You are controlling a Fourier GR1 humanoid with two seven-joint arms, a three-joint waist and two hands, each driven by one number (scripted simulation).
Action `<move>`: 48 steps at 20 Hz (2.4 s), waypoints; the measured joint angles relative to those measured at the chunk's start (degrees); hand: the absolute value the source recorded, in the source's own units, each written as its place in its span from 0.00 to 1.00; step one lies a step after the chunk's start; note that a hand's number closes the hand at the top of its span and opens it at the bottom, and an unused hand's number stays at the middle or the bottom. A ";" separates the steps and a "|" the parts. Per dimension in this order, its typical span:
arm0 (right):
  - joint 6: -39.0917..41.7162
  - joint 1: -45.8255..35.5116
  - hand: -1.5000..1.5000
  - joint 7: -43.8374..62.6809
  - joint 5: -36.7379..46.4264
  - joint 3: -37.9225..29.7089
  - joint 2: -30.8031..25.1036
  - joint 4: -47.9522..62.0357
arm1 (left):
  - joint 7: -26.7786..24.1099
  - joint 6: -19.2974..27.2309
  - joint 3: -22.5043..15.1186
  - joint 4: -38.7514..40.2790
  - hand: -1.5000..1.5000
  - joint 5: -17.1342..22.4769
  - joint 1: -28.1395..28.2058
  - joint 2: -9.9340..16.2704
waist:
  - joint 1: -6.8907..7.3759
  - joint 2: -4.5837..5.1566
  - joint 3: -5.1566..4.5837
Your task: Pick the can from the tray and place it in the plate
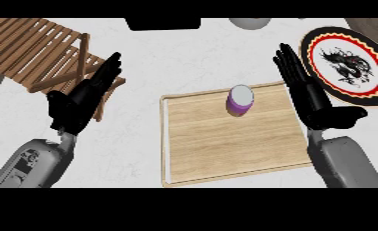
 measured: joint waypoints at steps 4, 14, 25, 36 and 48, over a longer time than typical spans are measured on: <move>2.66 -6.26 1.00 1.88 -2.19 -4.42 -3.12 2.87 | 0.93 1.36 0.99 3.26 0.50 0.89 3.35 -1.92 | 1.33 -0.48 -0.65; -6.21 -13.63 0.00 -3.08 6.34 -12.82 -10.13 15.13 | 2.35 5.76 1.70 7.18 0.50 3.79 11.97 -8.64 | 2.41 -0.64 -1.05; 4.20 -12.37 0.00 0.22 12.25 -8.88 -16.34 12.56 | 3.14 5.86 3.63 6.42 0.50 1.72 15.16 -11.02 | 1.28 -1.19 -1.12; 14.36 -15.39 0.00 22.11 21.41 2.90 -19.61 0.72 | 3.10 4.77 4.23 5.44 0.50 0.81 16.18 -11.50 | 1.34 -1.26 -1.11; 15.84 -12.71 0.00 35.12 33.42 8.02 -9.13 -4.92 | 3.61 3.40 6.40 5.88 0.50 -1.60 16.61 -14.15 | 1.32 -1.13 -1.06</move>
